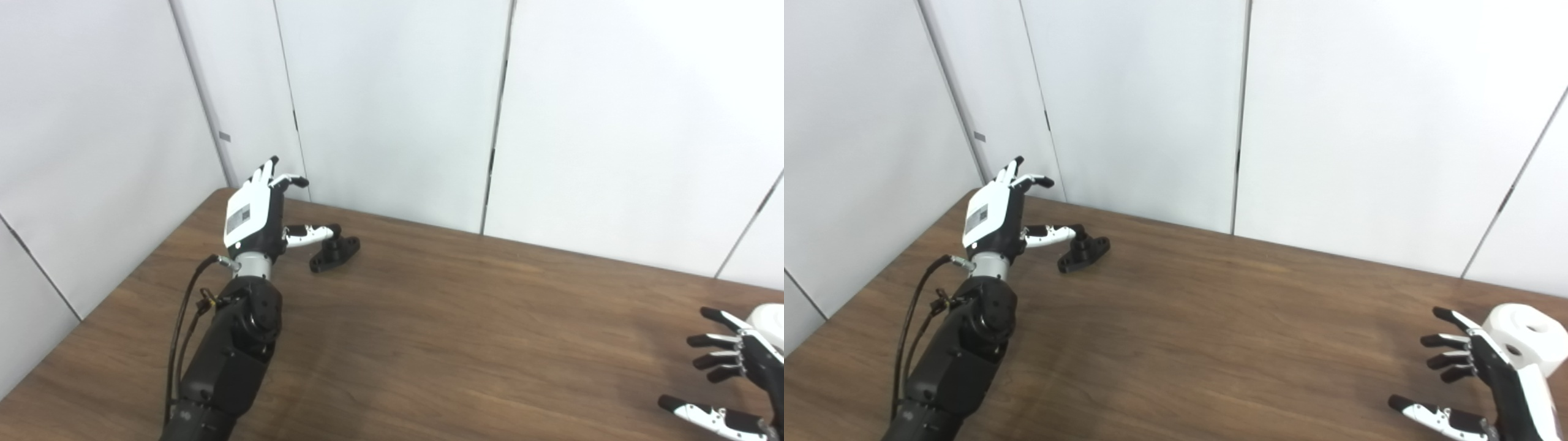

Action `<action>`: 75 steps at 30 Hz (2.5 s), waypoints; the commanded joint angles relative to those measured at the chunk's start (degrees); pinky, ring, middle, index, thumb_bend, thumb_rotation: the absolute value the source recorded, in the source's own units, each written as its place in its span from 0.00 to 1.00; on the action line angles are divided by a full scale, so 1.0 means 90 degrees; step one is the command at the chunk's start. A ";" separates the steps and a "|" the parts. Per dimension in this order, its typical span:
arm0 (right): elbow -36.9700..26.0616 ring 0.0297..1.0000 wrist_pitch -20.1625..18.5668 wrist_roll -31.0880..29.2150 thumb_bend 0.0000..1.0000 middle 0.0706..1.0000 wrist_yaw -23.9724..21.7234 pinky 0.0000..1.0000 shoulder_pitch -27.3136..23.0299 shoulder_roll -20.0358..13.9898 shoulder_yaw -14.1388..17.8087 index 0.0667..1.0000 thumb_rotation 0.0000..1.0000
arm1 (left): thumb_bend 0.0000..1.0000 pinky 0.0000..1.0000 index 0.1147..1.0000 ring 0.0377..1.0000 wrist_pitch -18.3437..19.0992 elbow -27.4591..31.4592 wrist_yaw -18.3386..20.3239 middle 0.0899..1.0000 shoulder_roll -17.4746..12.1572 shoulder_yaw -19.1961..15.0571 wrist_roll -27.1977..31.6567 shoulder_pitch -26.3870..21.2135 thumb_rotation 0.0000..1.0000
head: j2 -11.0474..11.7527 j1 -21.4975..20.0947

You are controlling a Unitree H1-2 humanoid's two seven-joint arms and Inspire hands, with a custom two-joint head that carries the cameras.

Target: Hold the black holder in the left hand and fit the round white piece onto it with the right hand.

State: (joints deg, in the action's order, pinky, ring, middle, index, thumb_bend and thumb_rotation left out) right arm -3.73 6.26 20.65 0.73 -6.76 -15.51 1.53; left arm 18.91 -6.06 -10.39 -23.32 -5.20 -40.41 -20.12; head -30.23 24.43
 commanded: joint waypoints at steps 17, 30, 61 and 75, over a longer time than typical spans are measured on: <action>-0.0527 0.55 -0.0317 -0.0067 0.72 0.63 -0.0116 0.46 -0.0167 -0.0215 0.0104 0.79 0.00 | 1.00 1.00 0.67 1.00 0.0362 -0.0975 0.0418 1.00 -0.0523 0.0632 0.0033 -0.0482 0.40 | -0.0098 -0.0078; -0.0637 0.54 -0.0359 -0.0013 0.77 0.62 -0.0110 0.45 -0.0114 -0.0223 0.0057 0.79 0.00 | 1.00 1.00 0.67 1.00 0.0292 -0.1587 0.0539 1.00 -0.0569 0.0933 0.0184 -0.0585 0.38 | -0.0157 -0.0175; -0.0896 0.54 -0.0486 -0.0021 0.77 0.63 -0.0192 0.47 0.0036 -0.0257 0.0131 0.79 0.00 | 0.96 1.00 0.63 1.00 -0.0397 -0.2744 0.0033 1.00 -0.0372 0.1378 0.0567 -0.1048 0.33 | -0.0278 -0.0351; -0.0859 0.54 -0.0552 -0.0059 0.76 0.63 -0.0245 0.47 -0.0021 -0.0428 0.0203 0.79 0.00 | 0.91 1.00 0.58 1.00 -0.0766 -0.3161 -0.0227 0.99 -0.0286 0.1444 0.0889 -0.1057 0.26 | -0.0356 -0.0328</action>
State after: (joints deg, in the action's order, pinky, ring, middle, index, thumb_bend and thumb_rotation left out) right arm -10.07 -0.19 20.55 -2.18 -5.29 -18.69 2.76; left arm 12.67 -34.19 -13.28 -25.45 7.12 -32.27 -28.20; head -33.40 21.44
